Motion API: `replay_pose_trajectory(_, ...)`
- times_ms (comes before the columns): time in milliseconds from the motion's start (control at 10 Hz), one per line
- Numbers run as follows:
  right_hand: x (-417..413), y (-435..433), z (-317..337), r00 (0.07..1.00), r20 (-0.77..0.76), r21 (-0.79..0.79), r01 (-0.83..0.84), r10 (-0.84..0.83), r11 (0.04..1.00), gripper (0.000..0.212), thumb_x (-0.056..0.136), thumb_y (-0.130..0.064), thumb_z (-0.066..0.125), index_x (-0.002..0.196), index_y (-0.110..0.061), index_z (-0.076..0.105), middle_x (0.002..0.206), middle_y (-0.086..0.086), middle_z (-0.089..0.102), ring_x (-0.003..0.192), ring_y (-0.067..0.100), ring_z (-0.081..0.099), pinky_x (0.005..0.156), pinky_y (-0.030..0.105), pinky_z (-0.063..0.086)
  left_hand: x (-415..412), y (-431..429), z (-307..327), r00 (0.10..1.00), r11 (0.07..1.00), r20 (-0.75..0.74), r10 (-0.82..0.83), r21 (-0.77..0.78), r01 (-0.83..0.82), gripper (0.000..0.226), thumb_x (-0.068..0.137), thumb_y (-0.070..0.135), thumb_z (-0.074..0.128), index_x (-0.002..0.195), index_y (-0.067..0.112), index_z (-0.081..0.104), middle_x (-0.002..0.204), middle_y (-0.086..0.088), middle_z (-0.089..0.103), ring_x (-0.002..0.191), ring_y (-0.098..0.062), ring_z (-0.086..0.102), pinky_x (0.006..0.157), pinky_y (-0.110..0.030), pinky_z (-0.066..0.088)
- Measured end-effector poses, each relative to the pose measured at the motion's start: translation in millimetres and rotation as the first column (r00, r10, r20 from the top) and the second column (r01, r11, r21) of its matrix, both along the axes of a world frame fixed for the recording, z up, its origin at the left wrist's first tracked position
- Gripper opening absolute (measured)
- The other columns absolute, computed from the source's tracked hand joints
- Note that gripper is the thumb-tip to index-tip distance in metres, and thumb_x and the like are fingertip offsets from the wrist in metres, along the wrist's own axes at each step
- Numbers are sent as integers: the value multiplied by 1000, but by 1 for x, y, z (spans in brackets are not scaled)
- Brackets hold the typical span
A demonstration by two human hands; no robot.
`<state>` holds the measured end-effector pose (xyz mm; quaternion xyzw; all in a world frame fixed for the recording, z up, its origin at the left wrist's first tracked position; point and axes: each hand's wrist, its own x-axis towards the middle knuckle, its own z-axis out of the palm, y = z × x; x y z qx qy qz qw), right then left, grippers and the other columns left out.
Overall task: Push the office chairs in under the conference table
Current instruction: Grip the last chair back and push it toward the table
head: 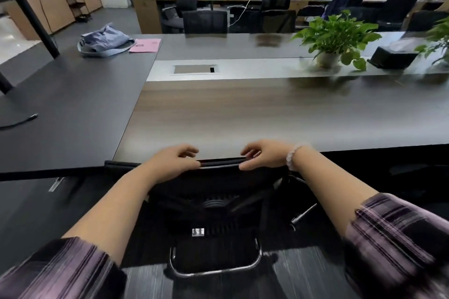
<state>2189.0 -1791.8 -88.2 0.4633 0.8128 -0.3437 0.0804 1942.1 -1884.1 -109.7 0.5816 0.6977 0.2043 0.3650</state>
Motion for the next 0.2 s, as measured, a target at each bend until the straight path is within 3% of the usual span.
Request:
replay_pose_trajectory(100, -8, -3, 5, 987, -139, 104, 97, -82, 990, 40, 90, -42, 60, 123, -18, 61, 120, -1, 64, 111, 16, 60, 98, 28, 43, -12, -1, -5, 990, 978, 108, 86, 179, -105, 16, 87, 23, 64, 102, 30, 62, 103, 7, 66, 103, -13, 62, 95, -30, 46)
replay_pose_trajectory(200, -17, -8, 0, 956, -235, 186, 220, -174, 958, 26, 94, -32, 56, 113, -17, 66, 111, 4, 67, 106, 21, 63, 94, 35, 48, -23, -7, -7, 966, 919, 188, 179, 320, -232, 17, 89, 23, 60, 87, 40, 63, 96, 11, 69, 98, -12, 64, 87, -27, 46)
